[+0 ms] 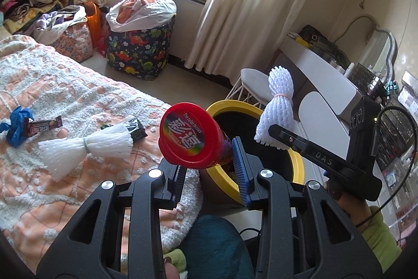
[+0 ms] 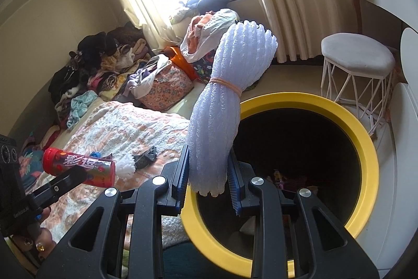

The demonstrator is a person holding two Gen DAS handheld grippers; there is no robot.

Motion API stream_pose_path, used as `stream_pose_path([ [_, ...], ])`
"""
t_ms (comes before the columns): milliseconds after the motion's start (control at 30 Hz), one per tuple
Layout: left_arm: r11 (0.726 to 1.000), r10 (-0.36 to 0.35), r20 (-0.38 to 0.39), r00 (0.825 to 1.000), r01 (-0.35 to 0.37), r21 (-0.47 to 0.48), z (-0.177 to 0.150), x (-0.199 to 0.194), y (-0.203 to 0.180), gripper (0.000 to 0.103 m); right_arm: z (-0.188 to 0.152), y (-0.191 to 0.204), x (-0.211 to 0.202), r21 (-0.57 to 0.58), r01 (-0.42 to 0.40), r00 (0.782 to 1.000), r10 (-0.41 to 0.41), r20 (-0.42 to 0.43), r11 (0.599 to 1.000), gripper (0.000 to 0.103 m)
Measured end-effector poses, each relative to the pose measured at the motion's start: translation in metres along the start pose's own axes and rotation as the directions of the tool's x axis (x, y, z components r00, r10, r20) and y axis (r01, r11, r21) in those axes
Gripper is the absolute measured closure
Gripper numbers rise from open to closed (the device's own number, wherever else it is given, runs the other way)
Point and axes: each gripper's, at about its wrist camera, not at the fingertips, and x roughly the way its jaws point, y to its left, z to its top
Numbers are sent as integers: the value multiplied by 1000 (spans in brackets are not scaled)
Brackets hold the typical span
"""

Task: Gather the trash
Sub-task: 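Carry the red container and foam sleeves in both tools over the bin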

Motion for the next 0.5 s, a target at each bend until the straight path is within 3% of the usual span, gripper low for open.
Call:
stream_pose_path([
  [500, 996, -46, -58, 997, 51, 78, -5, 29, -29, 76, -3, -33, 3, 81, 35, 999, -34, -15, 996, 77],
])
